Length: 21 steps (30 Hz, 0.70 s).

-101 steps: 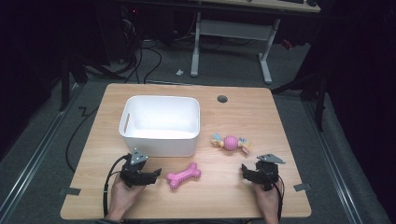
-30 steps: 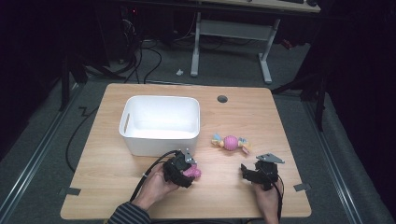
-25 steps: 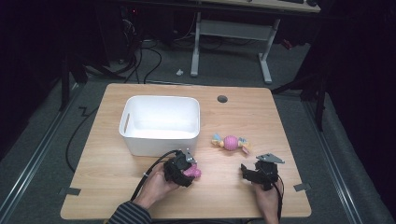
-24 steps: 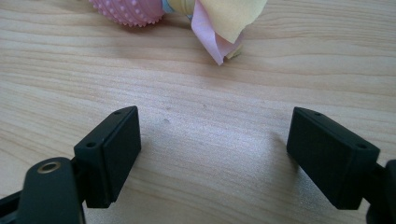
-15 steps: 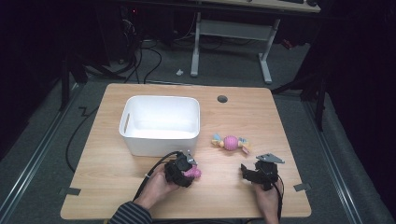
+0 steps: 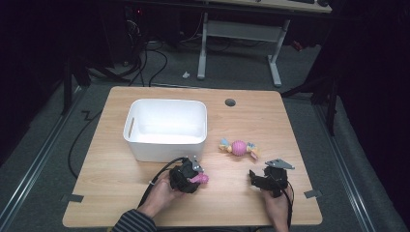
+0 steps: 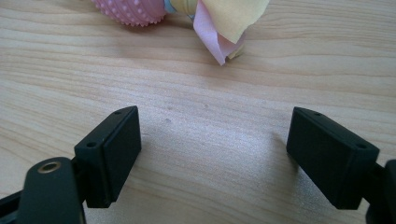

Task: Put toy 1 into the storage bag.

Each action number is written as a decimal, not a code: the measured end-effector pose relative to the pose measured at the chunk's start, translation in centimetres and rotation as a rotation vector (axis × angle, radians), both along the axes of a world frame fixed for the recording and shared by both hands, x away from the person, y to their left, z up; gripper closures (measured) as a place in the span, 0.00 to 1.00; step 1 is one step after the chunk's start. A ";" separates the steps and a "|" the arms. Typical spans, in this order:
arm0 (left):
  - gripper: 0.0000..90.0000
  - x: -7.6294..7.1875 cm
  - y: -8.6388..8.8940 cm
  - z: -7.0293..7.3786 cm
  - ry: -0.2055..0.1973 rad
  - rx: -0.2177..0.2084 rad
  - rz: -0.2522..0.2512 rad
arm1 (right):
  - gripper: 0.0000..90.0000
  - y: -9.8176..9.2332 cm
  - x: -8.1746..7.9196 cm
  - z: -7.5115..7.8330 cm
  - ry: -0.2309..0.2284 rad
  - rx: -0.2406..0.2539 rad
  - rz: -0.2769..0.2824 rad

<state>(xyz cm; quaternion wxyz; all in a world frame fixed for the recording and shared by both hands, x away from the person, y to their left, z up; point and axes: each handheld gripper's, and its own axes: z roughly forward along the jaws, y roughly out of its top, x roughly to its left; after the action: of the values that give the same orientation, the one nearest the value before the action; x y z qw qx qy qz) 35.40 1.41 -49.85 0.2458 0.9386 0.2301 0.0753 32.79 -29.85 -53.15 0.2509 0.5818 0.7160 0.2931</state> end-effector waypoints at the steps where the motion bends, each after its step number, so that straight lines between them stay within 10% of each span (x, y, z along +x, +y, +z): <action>1: 0.65 -0.1 0.0 0.0 -0.003 0.001 -0.001 | 0.20 0.0 0.0 0.0 0.001 0.001 -0.001; 21: 0.65 -1.5 2.0 3.2 -0.010 -0.084 -0.008 | 0.20 0.0 0.0 0.0 0.001 0.000 0.004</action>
<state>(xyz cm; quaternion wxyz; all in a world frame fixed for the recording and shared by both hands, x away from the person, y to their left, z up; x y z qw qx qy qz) 33.87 3.39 -46.65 0.2864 0.9280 0.2283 0.0691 32.78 -29.82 -53.14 0.2501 0.5803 0.7174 0.2934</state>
